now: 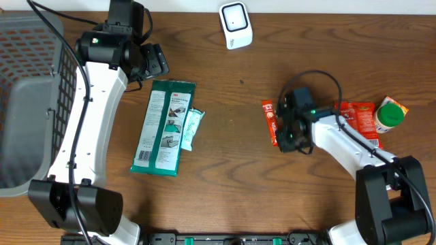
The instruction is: Scan the item barcode
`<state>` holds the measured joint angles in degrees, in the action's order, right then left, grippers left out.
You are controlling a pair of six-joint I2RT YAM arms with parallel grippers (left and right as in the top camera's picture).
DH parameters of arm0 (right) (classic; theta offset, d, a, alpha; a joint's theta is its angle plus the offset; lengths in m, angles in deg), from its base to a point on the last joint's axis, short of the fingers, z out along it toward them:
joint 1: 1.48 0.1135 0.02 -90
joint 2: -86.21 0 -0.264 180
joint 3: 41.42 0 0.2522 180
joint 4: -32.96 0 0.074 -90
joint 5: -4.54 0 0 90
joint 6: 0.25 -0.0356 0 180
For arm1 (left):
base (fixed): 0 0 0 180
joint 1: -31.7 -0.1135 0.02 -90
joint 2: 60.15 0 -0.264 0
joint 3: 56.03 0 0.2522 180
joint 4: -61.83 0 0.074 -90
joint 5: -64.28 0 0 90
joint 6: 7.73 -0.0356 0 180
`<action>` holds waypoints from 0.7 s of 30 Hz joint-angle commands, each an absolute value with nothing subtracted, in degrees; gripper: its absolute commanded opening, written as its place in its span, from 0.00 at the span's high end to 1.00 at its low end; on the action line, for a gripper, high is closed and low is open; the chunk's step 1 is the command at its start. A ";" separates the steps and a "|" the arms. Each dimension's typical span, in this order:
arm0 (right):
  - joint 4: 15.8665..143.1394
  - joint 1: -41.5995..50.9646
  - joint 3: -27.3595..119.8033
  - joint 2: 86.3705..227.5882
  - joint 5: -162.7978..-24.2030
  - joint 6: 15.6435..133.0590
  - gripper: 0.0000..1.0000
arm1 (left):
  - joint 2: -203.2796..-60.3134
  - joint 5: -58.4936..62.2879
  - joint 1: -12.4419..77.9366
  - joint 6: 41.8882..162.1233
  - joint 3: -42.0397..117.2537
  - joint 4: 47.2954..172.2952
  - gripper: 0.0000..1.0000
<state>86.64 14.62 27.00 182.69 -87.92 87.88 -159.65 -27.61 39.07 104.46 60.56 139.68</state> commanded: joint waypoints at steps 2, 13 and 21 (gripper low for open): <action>88.89 15.03 33.38 182.52 -86.45 85.52 0.52 | -159.11 -28.33 38.88 103.70 60.80 139.84 0.14; 79.40 15.49 25.01 182.91 -87.48 76.49 0.50 | -159.11 -28.33 38.88 103.72 60.80 139.84 0.14; 66.82 19.01 17.40 182.91 -86.52 79.23 0.48 | -159.11 -28.33 38.88 103.72 60.80 139.82 0.14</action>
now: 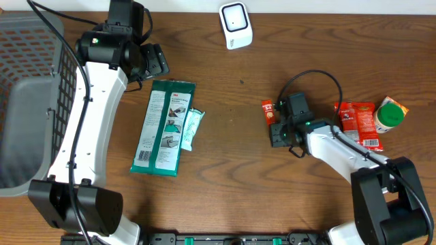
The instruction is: Scan the item barcode
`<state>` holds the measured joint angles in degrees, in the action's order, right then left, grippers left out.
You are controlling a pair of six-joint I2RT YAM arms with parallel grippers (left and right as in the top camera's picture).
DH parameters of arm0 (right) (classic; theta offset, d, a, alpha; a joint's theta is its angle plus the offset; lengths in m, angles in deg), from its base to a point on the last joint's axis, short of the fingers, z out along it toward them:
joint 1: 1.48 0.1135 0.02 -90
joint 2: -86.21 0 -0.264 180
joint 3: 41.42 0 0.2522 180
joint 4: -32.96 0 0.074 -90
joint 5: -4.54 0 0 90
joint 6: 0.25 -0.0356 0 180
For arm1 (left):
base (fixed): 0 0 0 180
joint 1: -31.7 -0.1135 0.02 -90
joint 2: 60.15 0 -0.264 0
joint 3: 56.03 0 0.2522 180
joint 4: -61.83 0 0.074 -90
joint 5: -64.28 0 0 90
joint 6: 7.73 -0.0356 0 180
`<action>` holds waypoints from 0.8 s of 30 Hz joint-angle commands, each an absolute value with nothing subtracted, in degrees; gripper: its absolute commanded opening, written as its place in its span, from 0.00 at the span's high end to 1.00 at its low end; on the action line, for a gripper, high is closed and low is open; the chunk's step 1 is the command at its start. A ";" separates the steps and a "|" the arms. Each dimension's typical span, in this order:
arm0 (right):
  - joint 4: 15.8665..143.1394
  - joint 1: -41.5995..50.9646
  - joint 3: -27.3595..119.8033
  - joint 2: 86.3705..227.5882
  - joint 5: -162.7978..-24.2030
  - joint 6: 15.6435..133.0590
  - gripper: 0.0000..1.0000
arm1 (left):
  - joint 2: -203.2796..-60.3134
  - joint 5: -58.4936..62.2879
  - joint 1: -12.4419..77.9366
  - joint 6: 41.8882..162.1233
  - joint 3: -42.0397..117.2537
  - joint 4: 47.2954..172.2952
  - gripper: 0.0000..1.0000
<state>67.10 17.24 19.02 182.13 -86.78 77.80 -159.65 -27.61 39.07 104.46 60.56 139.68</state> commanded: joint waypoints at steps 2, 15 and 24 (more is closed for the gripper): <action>66.44 19.49 17.40 182.91 -85.25 79.27 0.49 | -159.11 -28.33 38.88 103.70 60.80 139.82 0.14; 66.64 21.04 16.79 182.91 -84.03 79.12 0.68 | -159.11 -28.33 38.88 103.70 60.80 139.82 0.14; 66.22 21.76 16.77 182.91 -81.47 80.89 0.78 | -159.11 -28.33 38.88 103.72 60.80 139.82 0.14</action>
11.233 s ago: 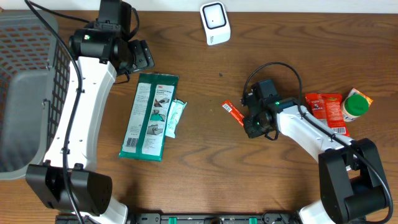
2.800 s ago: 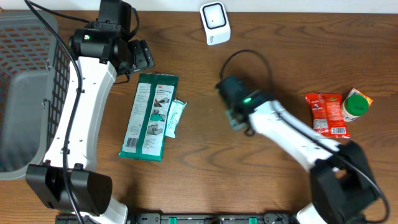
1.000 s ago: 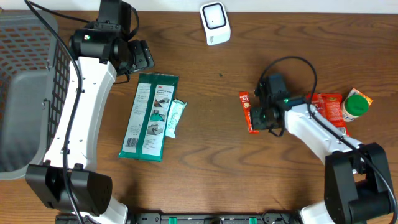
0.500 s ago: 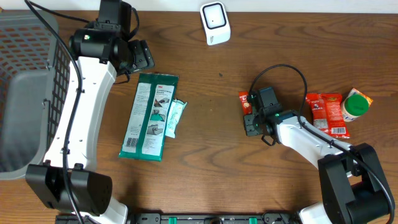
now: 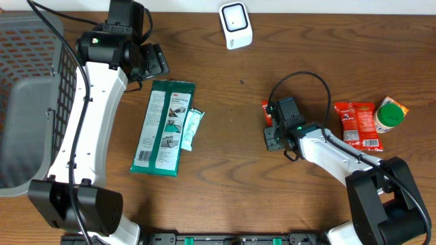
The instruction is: Scan the item barcode
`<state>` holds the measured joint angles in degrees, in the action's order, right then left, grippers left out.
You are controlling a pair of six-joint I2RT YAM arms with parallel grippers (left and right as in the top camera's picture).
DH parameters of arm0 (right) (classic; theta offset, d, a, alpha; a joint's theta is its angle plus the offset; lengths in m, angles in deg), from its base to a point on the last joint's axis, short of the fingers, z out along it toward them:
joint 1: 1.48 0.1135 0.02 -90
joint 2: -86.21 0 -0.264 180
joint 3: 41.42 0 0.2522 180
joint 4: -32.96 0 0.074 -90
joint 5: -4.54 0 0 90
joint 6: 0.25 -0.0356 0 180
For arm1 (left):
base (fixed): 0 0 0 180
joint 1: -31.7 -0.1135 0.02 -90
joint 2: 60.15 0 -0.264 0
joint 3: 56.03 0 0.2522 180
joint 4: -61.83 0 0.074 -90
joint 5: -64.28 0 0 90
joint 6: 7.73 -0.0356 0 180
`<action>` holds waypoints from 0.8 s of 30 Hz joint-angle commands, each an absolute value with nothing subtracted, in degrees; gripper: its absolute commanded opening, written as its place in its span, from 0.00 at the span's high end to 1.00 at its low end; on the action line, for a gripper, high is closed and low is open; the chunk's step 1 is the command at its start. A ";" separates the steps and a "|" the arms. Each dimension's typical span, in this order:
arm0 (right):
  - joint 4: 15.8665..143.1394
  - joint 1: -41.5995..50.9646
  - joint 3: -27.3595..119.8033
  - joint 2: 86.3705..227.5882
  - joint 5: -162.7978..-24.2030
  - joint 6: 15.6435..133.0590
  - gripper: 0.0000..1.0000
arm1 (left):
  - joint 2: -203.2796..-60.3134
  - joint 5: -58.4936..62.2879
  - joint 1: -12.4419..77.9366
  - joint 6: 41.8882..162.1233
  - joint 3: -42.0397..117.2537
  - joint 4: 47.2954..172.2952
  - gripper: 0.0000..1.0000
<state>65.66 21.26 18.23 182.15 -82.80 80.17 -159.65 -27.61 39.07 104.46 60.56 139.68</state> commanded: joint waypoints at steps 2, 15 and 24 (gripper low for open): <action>66.05 21.76 16.40 182.91 -81.01 80.84 0.93 | -159.11 -28.33 38.88 103.72 60.80 139.82 0.14; 81.59 21.37 30.63 168.18 -84.07 83.57 0.99 | -159.11 -28.33 38.88 103.70 60.80 139.82 0.14; 110.49 16.89 61.82 169.69 -91.83 81.65 0.99 | -159.11 -28.33 38.88 103.72 60.80 139.82 0.14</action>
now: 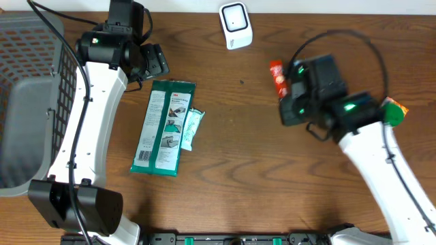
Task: Scan the item barcode
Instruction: 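Lift the red Nescafe stick up to the white scanner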
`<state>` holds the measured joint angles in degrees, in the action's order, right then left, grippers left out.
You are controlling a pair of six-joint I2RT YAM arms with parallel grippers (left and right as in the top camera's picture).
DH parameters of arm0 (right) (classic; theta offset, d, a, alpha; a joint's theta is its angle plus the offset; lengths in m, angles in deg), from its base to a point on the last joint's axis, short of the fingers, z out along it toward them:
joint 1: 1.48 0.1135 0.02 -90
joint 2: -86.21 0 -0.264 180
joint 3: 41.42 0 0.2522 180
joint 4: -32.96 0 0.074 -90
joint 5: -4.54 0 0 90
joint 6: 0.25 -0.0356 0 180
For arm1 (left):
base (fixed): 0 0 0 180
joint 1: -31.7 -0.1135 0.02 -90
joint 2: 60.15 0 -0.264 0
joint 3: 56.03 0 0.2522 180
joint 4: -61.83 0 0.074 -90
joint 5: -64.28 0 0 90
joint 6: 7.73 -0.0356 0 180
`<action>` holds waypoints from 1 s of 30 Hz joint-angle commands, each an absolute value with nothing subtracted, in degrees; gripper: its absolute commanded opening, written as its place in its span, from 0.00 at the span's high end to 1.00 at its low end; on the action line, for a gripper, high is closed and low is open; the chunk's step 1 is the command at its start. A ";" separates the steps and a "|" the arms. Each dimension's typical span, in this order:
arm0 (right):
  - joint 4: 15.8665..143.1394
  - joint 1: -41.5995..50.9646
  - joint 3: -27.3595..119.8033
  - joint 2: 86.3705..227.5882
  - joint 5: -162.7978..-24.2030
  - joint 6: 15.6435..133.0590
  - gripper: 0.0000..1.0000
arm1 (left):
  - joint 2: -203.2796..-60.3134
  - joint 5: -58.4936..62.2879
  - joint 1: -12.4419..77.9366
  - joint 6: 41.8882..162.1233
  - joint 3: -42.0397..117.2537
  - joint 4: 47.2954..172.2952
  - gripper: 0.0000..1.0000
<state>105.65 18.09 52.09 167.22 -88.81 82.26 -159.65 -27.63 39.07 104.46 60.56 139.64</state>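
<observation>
A narrow red packet (276,75) hangs above the table right of centre, one end sticking out toward the white barcode scanner (236,25) at the back edge. My right gripper (285,88) is shut on the packet's other end, raised and blurred. Far left, my left gripper (158,61) stands open with nothing in it, just behind a green package (163,127).
A small white sachet (191,129) lies against the green package. A grey mesh basket (27,102) fills the left edge. A green-lidded jar (394,110) peeks out beside the right arm at the far right.
My right gripper was down on the red packet lying on the table. Now it holds the packet lifted, farther back and closer to the scanner. The left arm is unchanged.
The right gripper sat beside the red packet near a red snack bag and the jar. It then stood further left over the packet, then low on it. Now the packet is off the table in its grip. The left arm stayed still throughout.
</observation>
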 commanded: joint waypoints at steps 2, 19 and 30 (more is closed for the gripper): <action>116.54 16.93 70.76 172.90 -91.83 81.65 0.99 | -159.11 -28.33 38.88 103.72 60.80 139.84 0.14; 118.79 17.20 115.10 211.65 -94.78 86.24 0.99 | -159.11 -28.33 38.88 103.72 60.80 139.84 0.14; 96.96 18.11 115.10 231.43 -89.86 87.47 0.99 | -159.11 -28.33 38.88 103.72 60.80 139.82 0.14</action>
<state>100.72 17.50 114.12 227.57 -91.74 86.59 -159.65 -27.59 39.07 104.46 60.56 139.66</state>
